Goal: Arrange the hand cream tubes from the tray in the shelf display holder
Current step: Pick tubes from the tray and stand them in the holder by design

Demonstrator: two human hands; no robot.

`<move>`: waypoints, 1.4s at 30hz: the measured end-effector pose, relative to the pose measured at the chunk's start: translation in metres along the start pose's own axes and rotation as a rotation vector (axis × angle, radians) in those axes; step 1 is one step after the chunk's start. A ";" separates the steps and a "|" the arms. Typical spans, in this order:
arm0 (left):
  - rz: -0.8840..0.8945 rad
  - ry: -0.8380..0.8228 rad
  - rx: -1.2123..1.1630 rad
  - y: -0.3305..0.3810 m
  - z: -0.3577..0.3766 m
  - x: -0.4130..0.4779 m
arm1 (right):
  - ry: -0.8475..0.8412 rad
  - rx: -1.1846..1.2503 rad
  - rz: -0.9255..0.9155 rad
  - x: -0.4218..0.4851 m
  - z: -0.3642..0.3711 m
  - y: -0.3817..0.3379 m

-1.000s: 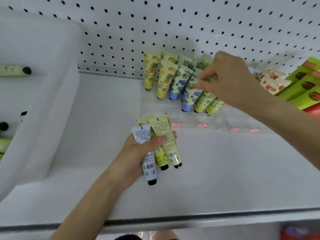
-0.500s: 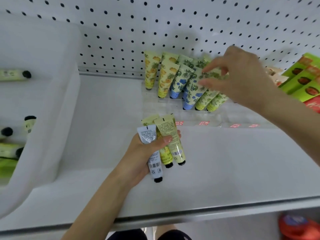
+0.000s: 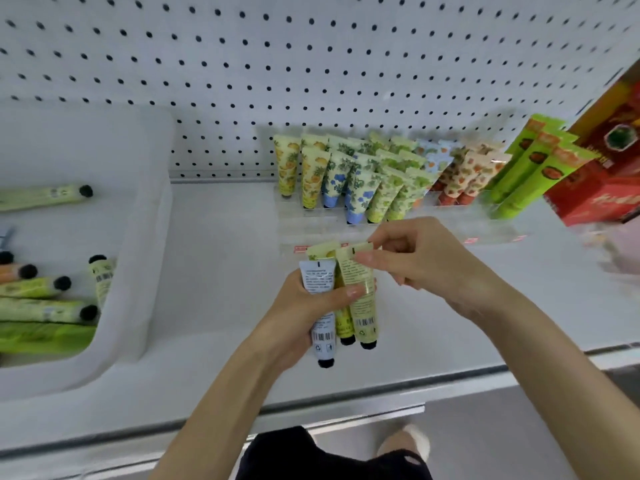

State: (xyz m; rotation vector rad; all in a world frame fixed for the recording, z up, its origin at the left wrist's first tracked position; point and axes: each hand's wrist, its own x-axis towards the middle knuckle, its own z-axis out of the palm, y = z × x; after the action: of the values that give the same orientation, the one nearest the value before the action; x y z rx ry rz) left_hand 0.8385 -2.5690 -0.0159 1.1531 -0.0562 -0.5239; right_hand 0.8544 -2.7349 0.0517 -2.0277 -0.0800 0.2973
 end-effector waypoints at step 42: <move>0.020 0.515 -0.441 -0.009 -0.062 -0.016 | 0.265 -0.776 -0.379 0.115 0.009 -0.064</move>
State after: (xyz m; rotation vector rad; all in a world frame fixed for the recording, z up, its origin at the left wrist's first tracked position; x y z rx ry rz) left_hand 0.8401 -2.5118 -0.0460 0.8219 0.4705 -0.1924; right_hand 0.9682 -2.6762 0.0843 -2.7313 -0.4663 -0.2948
